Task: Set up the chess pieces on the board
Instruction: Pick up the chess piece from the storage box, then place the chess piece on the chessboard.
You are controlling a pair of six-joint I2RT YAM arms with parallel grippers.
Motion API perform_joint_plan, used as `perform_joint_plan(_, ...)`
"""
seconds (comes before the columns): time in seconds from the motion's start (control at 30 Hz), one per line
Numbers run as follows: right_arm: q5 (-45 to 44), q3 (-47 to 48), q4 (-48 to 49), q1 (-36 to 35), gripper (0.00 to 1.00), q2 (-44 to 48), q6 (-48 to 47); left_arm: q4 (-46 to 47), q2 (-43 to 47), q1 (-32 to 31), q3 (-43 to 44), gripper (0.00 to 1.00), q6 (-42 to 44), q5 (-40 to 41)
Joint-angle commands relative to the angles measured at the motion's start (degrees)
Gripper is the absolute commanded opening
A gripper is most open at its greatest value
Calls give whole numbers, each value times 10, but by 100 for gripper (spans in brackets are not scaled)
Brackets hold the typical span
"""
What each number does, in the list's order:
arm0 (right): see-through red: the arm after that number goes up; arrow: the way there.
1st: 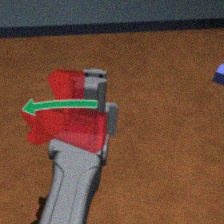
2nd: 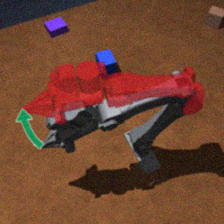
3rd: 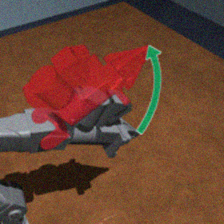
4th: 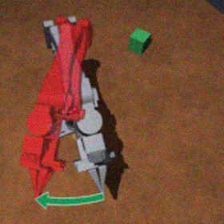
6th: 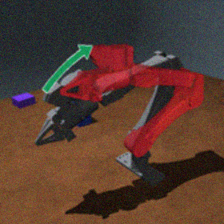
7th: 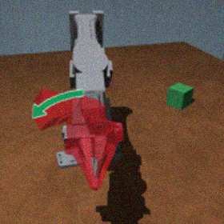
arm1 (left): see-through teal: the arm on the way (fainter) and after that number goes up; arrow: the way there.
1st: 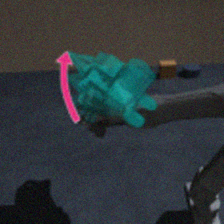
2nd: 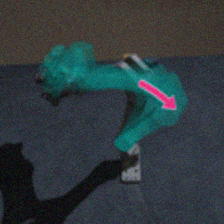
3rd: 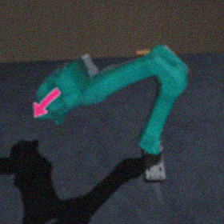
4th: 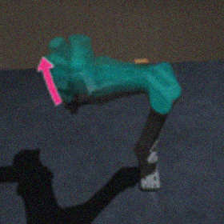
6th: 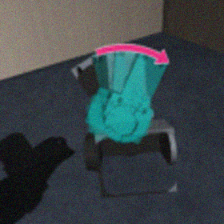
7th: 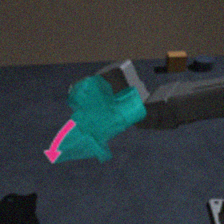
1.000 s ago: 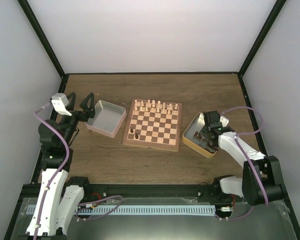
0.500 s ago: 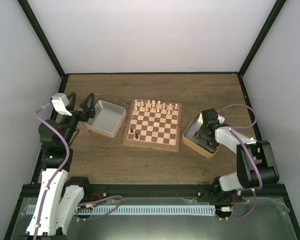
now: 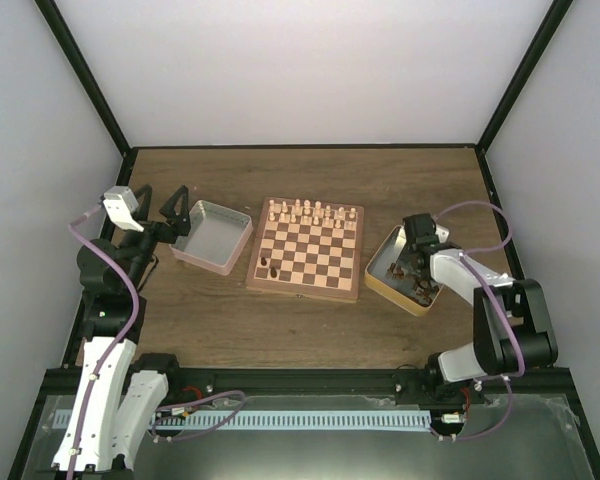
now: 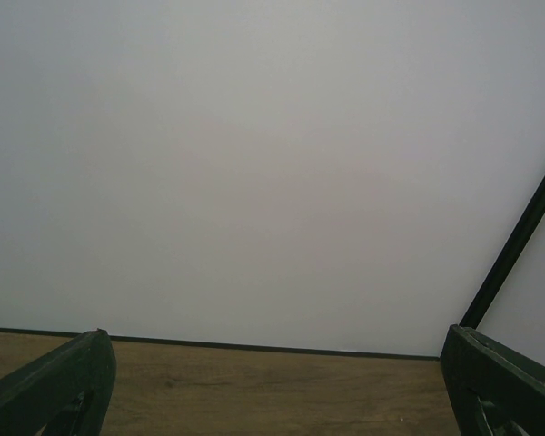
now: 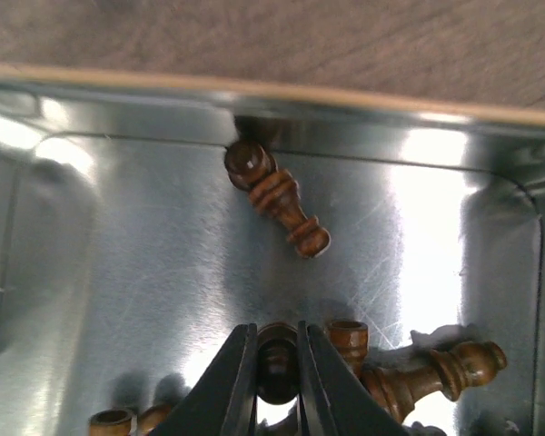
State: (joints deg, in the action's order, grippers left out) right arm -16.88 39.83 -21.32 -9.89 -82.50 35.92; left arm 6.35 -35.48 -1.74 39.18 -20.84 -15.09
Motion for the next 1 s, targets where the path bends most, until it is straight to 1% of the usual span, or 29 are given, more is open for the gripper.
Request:
perform_joint_plan(0.0, -8, 41, -24, 2, 9, 48, -15, 11, 5, 4, -6, 100, -3, -4)
perform_joint_plan(0.2, 28, 84, -60, -26, 9, 104, -13, 13, 7, 4, -6, 100, -3, -5)
perform_joint_plan(0.3, 45, 108, -69, -68, 9, 110, -7, 12, 7, 4, -6, 100, -3, -5)
perform_joint_plan(0.4, 60, 131, -65, -129, 9, 97, 7, 13, 7, 5, -6, 100, -4, -5)
perform_joint_plan(0.5, 82, 148, -39, -202, 9, 72, 15, 14, 7, 5, -7, 100, -4, -6)
perform_joint_plan(0.6, 109, 171, -14, -259, 9, 33, 14, 13, 9, 5, -7, 100, -4, -5)
perform_joint_plan(0.7, 117, 199, 0, -311, 9, -18, 6, 12, 10, 5, -7, 100, -4, -3)
perform_joint_plan(0.83, 140, 232, 15, -353, 9, -79, -3, 11, 11, 5, -7, 100, -3, -3)
perform_joint_plan(0.97, 170, 256, 37, -372, 10, -124, 1, 11, 11, 5, -8, 100, -4, -4)
